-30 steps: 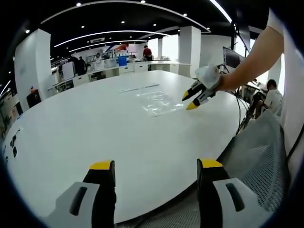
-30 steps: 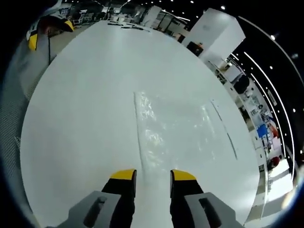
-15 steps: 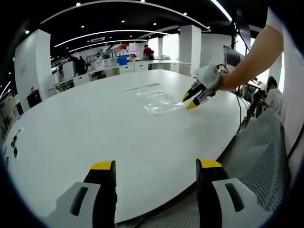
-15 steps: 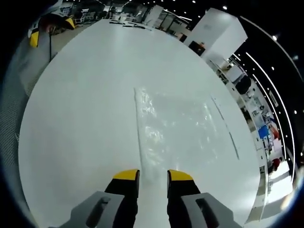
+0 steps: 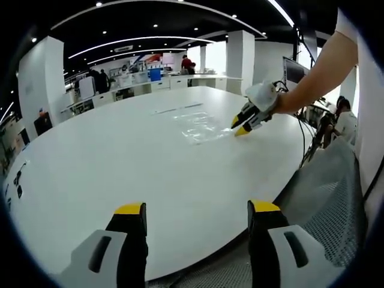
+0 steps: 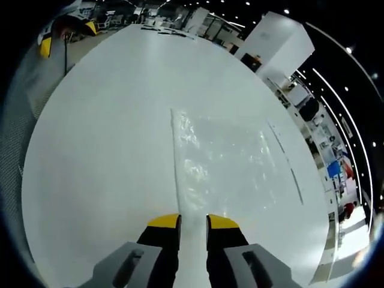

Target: Arrange the food packaging bags into a neat stack by flattening each bag and aligning their edges.

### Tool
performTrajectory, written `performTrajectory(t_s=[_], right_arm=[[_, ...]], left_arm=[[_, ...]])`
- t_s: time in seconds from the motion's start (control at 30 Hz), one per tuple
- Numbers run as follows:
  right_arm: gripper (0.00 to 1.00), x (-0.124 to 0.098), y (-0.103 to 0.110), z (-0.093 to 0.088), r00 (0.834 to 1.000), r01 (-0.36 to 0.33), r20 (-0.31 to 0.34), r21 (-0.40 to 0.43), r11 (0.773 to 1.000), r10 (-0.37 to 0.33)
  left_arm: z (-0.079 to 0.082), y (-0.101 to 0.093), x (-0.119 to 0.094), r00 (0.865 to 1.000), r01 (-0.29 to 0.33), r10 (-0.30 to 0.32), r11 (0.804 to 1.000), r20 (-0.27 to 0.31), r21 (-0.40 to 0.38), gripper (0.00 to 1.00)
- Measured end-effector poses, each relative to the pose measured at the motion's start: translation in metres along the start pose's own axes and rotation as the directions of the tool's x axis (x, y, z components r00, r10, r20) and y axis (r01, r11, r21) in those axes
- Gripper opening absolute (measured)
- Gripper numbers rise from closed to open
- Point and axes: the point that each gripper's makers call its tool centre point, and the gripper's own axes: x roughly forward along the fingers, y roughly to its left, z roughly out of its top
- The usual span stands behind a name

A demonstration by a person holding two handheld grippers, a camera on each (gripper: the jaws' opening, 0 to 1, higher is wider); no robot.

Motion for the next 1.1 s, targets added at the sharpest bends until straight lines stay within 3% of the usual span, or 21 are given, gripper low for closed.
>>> performTrajectory(t_s=[0.43, 1.1], right_arm=[[0.06, 0.0031, 0.0026, -0.0009, 1.0, -0.022, -0.008, -0.017, 1.0, 0.022], [0.0, 0.0069, 0.0011, -0.0011, 0.996, -0.088, -0.022, 0.038, 0.995, 0.089]], left_arm=[[-0.0009, 0.0, 0.0001, 1.0, 0.0, 0.0, 1.0, -0.005, 0.001, 0.66], [-0.0026, 0.0027, 0.0011, 1.0, -0.004, 0.004, 1.0, -0.002, 0.001, 0.66]])
